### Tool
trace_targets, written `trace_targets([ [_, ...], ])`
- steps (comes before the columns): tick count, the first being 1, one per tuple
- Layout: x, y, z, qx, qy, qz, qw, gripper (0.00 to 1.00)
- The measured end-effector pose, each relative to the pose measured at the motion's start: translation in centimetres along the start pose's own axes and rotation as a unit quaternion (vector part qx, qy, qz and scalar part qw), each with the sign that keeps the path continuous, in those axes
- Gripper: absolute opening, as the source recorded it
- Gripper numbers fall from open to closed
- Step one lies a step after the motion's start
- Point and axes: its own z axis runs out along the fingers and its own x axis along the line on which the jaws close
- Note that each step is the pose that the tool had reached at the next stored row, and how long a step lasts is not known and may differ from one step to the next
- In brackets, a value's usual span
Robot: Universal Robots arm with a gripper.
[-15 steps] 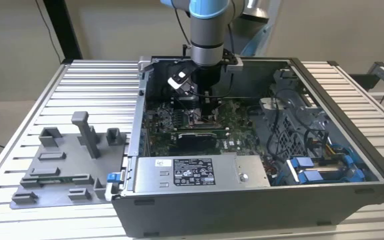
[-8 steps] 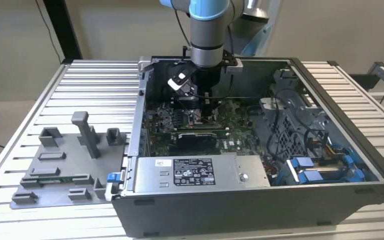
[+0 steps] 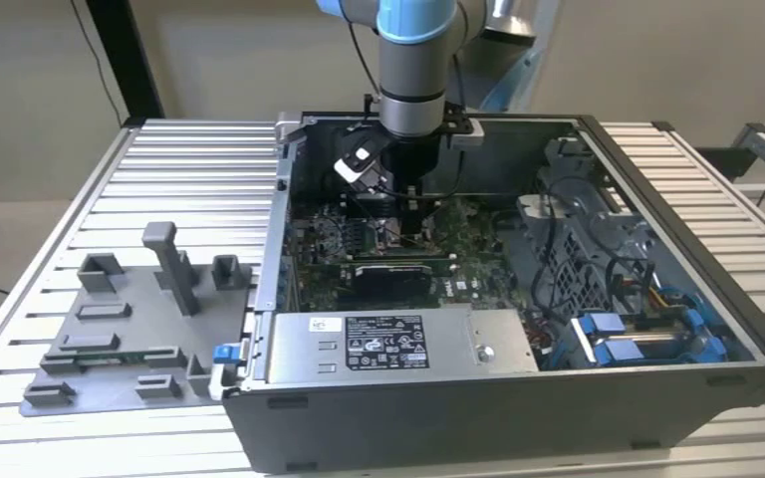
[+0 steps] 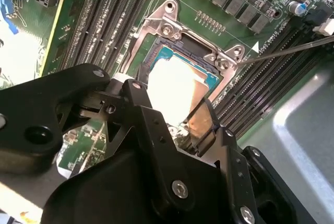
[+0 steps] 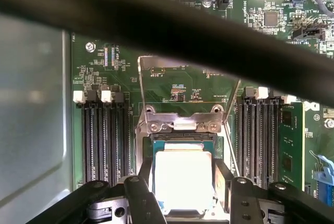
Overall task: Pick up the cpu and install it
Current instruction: 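Place the cpu into insertion slot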
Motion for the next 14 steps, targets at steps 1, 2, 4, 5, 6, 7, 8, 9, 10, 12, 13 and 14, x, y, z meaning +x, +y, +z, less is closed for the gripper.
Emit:
trace_targets([
  [1, -0.01, 0.0, 0.01, 0.0, 0.0, 0.0, 1.0, 0.0],
  [2, -0.01, 0.0, 0.01, 0.0, -0.0001, 0.0, 1.0, 0.0],
  [4, -0.01, 0.0, 0.09, -0.0001, 0.0001, 0.0, 1.0, 0.0],
  [5, -0.01, 0.0, 0.14, -0.0001, 0.0001, 0.0, 1.0, 0.0],
  [6, -0.01, 0.0, 0.2, 0.0, 0.0001, 0.0, 1.0, 0.0],
  [7, -0.01, -0.01, 0.25, 0.0, 0.0, 0.0, 1.0, 0.0],
  [8, -0.01, -0.01, 0.3, 0.0, 0.0, 0.0, 1.0, 0.0],
  [9, -0.02, -0.02, 0.32, 0.0, 0.0, 0.0, 1.0, 0.0],
  [10, -0.02, -0.02, 0.35, 0.0, 0.0, 0.0, 1.0, 0.0],
  [12, -0.01, -0.02, 0.38, 0.0, -0.0001, 0.0, 1.0, 0.0],
  [13, -0.01, -0.02, 0.4, 0.0, 0.0, 0.0, 1.0, 0.0],
  [14, -0.01, -0.02, 0.42, 0.0, 0.0, 0.0, 1.0, 0.0],
])
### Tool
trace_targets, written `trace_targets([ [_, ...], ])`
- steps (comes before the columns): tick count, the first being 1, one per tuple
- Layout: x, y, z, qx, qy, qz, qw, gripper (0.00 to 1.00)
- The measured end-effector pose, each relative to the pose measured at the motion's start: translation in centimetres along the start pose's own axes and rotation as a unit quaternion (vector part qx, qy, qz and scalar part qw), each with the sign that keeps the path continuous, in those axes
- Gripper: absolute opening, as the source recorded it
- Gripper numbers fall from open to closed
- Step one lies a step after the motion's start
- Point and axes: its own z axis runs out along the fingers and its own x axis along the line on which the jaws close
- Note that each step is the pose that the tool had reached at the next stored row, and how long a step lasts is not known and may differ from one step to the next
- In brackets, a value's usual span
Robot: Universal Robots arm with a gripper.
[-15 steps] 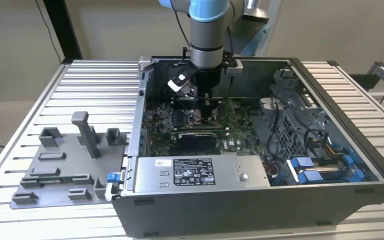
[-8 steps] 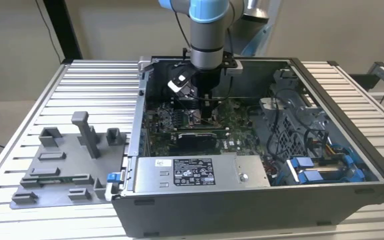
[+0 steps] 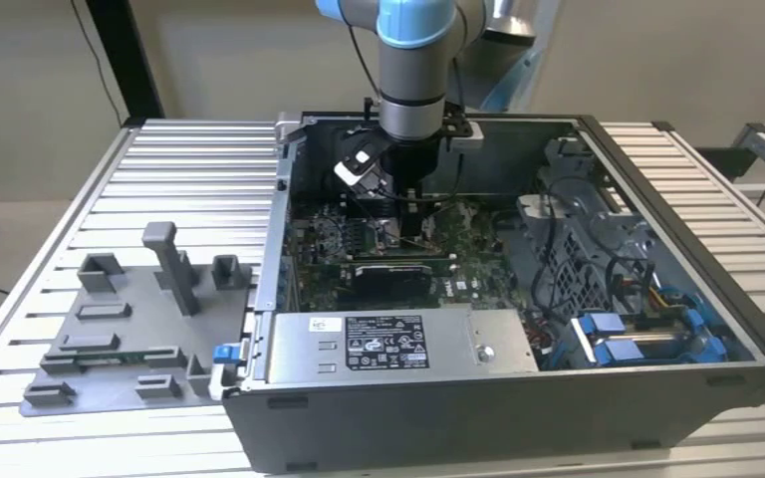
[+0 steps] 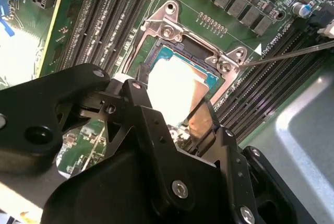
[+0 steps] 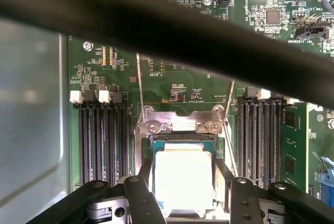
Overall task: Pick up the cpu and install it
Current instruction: 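Close the cpu cover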
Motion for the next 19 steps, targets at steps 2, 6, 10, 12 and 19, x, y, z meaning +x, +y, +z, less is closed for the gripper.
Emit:
trace_targets([
  [2, 0.0, 0.01, 0.03, 0.0, 0.0, 0.0, 1.0, 0.0],
  [6, 0.0, 0.03, 0.09, 0.0, 0.0, 0.0, 1.0, 0.0],
  [10, -0.04, 0.04, 0.12, 0.0, 0.0, 0.0, 1.0, 0.0],
  [12, -0.06, 0.04, 0.13, 0.0, 0.0001, -0.001, 1.0, 0.0],
  [19, -0.15, 0.03, 0.2, 0.0001, 0.0, -0.001, 1.0, 0.0],
])
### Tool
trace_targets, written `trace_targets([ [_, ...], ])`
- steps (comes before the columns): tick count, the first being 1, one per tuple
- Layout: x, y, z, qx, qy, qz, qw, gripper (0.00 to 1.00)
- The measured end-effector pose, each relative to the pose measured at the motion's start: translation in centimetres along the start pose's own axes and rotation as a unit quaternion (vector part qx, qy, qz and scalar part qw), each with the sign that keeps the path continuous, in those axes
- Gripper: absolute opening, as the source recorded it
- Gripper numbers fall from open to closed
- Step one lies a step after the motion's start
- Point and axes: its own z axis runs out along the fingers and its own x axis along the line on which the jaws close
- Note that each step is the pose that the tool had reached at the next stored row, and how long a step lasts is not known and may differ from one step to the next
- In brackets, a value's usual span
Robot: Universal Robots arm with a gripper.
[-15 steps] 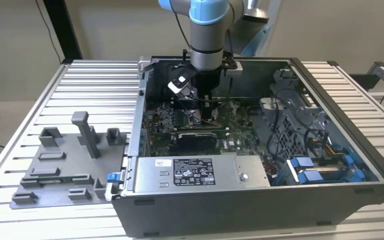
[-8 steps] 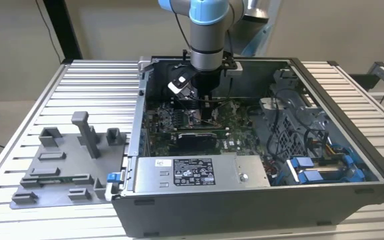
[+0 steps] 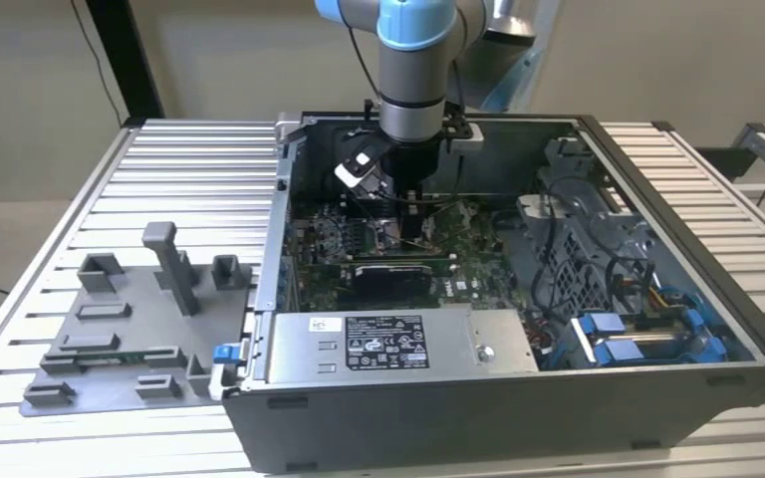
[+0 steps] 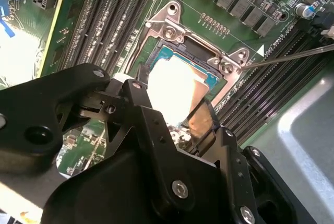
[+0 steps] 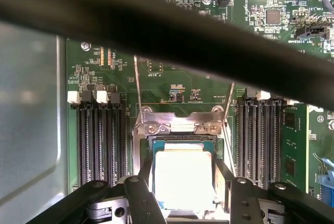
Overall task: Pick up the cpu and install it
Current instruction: 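Close the cpu cover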
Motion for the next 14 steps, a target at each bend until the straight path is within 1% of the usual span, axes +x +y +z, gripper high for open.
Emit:
trace_targets([
  [14, -0.01, 0.04, 0.22, -0.0001, 0.0001, -0.001, 1.0, 0.0],
])
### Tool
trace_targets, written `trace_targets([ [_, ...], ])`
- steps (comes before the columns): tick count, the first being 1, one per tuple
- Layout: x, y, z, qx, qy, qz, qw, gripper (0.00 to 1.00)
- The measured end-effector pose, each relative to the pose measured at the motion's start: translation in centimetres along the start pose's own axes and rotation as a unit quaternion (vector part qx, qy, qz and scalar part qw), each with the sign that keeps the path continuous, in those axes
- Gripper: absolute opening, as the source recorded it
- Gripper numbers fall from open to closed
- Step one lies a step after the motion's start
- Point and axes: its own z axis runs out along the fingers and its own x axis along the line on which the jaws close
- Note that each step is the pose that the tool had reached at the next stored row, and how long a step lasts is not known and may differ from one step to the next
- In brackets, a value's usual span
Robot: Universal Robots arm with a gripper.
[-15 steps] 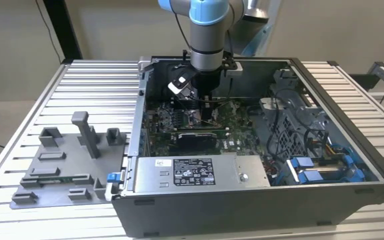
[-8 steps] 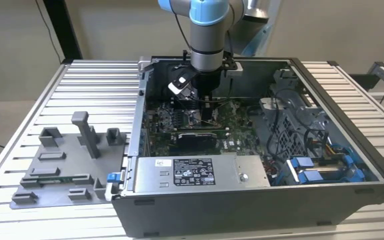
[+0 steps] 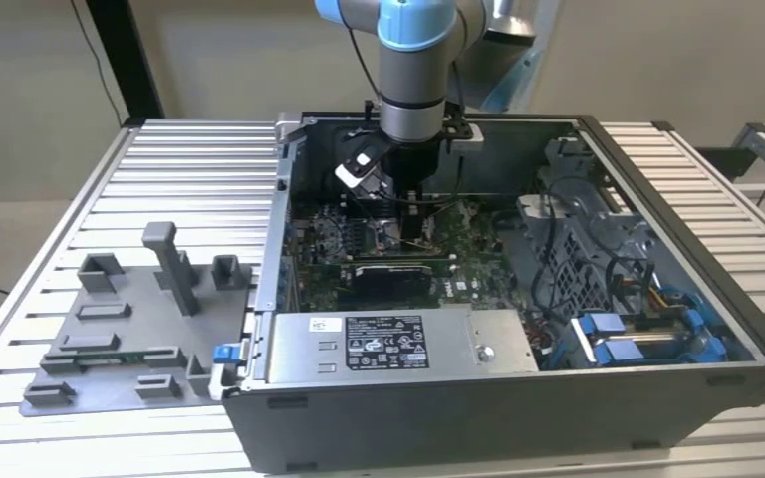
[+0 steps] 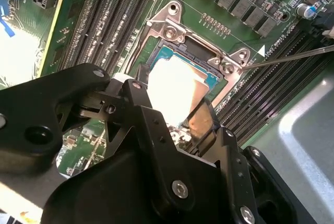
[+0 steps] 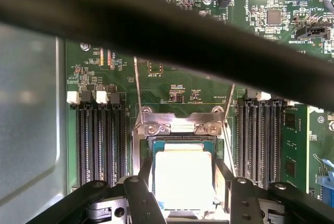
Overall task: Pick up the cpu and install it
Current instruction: 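Close the cpu cover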
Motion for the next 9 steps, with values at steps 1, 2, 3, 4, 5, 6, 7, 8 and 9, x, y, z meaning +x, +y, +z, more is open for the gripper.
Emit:
trace_targets([
  [1, 0.0, 0.0, 0.0, 0.0, 0.0, 0.0, 1.0, 0.0],
  [2, 0.0, 0.0, 0.0, 0.0, 0.0, 0.0, 1.0, 0.0],
  [3, 0.0, 0.0, 0.0, 0.0, 0.0, 0.0, 1.0, 0.0],
  [4, 0.0, 0.0, 0.0, 0.0, 0.0, 0.0, 1.0, 0.0],
  [5, 0.0, 0.0, 0.01, 0.0, 0.0, 0.0, 1.0, 0.0],
  [6, 0.0, 0.0, 0.01, 0.0, 0.0, 0.0, 1.0, 0.0],
  [7, 0.0, 0.0, 0.01, 0.0, 0.0, 0.0, 1.0, 0.0],
  [8, 0.0, 0.0, 0.01, 0.0, 0.0, 0.0, 1.0, 0.0],
  [9, 0.0, 0.0, 0.01, 0.0, 0.0, 0.0, 1.0, 0.0],
])
